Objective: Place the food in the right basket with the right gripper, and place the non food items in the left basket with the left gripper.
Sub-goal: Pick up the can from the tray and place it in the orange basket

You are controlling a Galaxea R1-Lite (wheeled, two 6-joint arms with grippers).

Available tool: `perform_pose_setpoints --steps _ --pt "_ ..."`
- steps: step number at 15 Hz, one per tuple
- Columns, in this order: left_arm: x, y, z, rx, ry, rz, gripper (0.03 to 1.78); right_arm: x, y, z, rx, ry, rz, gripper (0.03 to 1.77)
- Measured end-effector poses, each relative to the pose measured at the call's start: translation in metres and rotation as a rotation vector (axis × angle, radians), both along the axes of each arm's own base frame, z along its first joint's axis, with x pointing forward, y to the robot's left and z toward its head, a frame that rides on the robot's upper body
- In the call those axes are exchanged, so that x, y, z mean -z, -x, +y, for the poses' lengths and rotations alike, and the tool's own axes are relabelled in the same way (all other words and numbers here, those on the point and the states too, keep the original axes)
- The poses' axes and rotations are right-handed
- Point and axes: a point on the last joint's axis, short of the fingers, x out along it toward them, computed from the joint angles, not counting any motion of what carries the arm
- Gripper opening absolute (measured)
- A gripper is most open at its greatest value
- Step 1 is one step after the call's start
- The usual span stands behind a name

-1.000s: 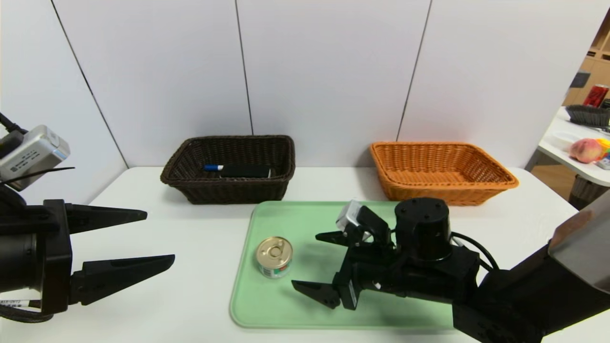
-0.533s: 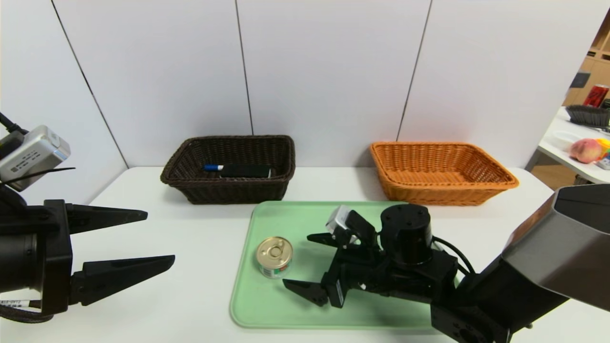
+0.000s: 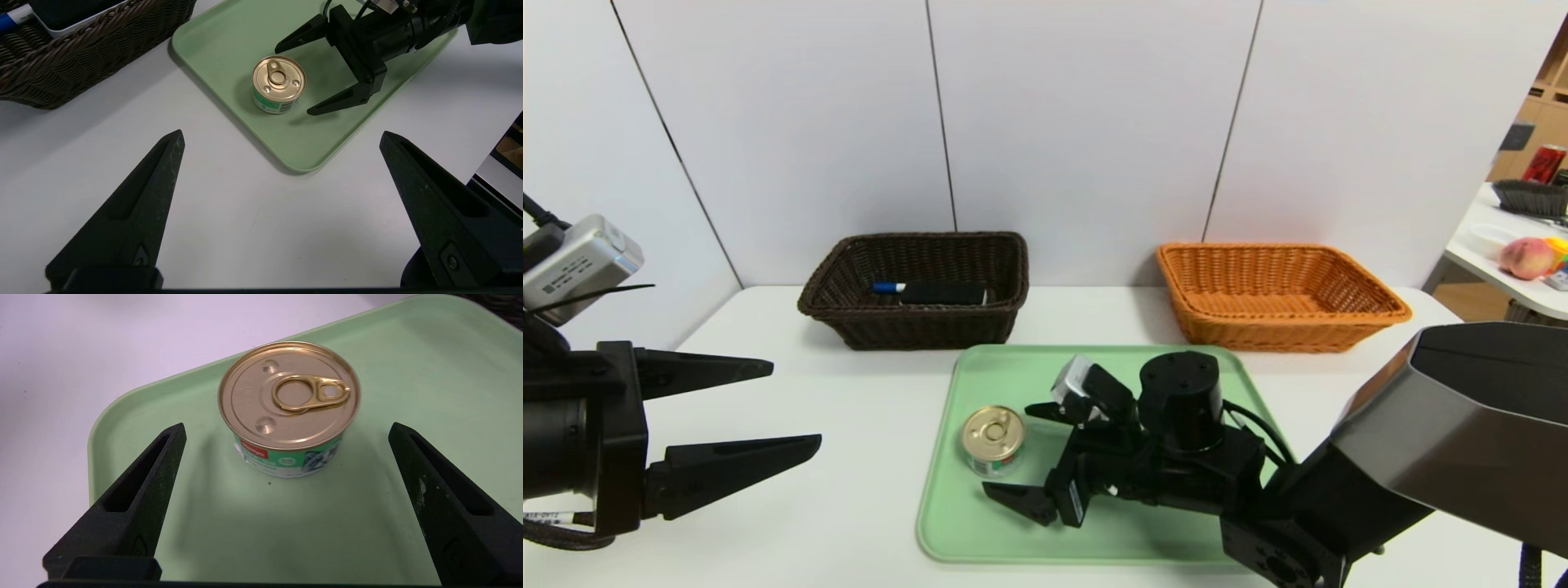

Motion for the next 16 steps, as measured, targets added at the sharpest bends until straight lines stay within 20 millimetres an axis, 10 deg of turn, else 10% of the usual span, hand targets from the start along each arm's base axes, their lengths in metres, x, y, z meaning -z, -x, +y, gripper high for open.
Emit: perform_pose_setpoints --steps 16 --pt "-0.001 0.001 0.004 -0.029 0.003 -0.005 1.69 0.011 -0.015 0.026 -0.018 -0.022 0.000 1.71"
